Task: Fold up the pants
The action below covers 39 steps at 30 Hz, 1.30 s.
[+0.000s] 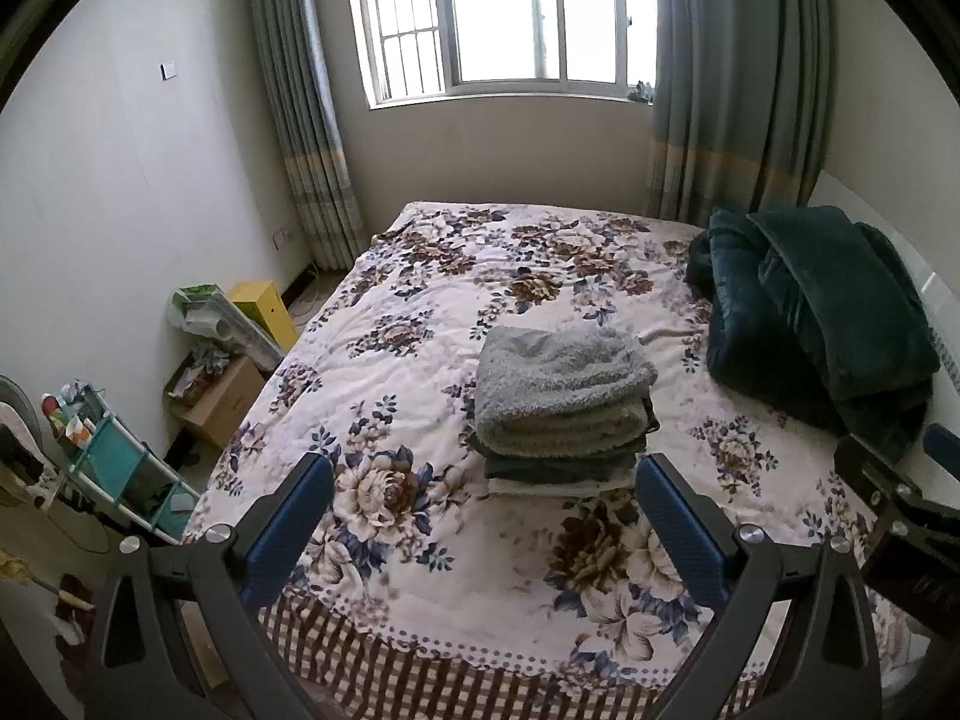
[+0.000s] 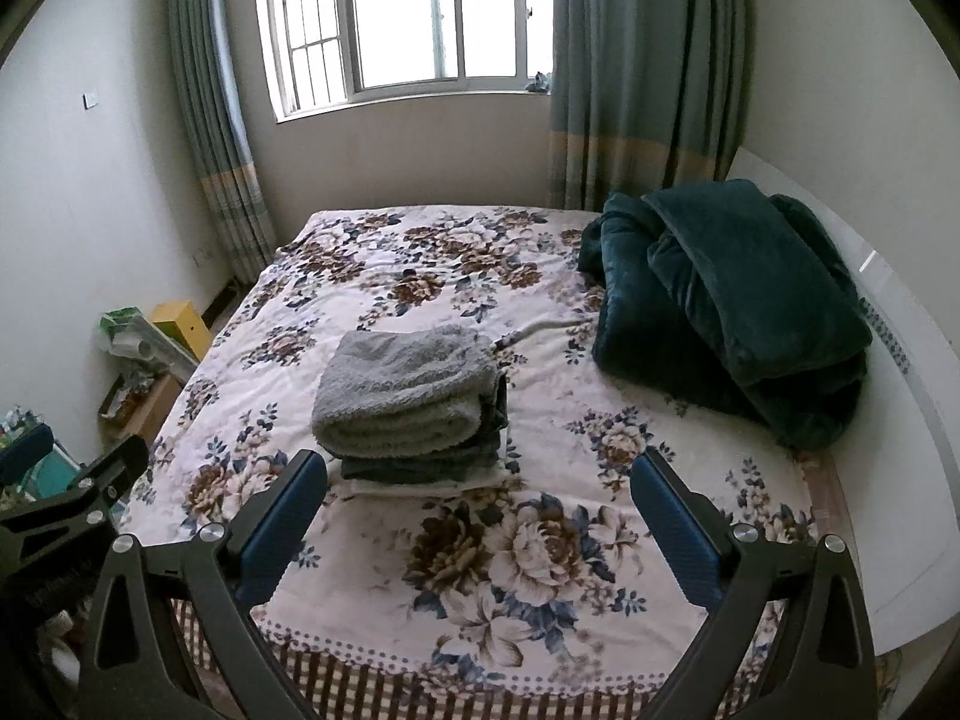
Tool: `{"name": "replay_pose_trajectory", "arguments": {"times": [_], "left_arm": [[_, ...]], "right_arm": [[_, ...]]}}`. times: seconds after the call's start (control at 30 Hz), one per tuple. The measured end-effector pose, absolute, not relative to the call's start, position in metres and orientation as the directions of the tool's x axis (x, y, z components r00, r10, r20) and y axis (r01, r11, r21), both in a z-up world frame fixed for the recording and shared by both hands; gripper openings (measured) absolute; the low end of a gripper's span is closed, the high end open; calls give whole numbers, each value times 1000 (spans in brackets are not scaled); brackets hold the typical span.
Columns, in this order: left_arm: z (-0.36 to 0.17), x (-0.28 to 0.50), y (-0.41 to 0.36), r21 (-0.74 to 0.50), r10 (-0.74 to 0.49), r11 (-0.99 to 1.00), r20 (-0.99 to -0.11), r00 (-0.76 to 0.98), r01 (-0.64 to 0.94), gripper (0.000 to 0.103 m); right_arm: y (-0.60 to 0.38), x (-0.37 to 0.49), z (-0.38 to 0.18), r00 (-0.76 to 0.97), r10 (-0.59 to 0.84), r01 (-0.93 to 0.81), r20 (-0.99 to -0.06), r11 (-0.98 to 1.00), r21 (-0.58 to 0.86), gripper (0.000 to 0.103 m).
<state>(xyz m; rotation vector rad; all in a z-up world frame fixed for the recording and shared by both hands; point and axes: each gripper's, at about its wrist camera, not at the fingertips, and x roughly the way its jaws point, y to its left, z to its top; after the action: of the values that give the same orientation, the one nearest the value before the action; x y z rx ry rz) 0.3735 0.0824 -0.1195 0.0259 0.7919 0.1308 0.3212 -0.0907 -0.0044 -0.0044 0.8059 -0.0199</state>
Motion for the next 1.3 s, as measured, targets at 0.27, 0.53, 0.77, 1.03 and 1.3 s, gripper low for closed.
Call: {"name": "replay_pose_trajectory", "arguments": {"times": [0.27,0.53,0.77,1.03,1.3], "left_arm": [[-116,374,84,65,122,992,-705,699,-108,103],[-115,371,84,70,127,991,-704,698,-110,103],[-114,369,84,63,125,991,-705,698,-114,103],[-114,365,84,67,130,991,-706,696,-118,103],[-114,361,84,69,140,989,-705,695,-129,103]], "right_arm": [[-87,317,-5,695,-16,11,-719,1000,-11,103],[-85,315,-3,689,-5,4,-725,1000,-3,103],[-84,313,-1,689,-7,6,-725,1000,-4,103],[-83,310,-1,688,-6,4,-726,1000,-5,103],[-85,308,0,685,-4,5,-729,1000,-1,103]]}}
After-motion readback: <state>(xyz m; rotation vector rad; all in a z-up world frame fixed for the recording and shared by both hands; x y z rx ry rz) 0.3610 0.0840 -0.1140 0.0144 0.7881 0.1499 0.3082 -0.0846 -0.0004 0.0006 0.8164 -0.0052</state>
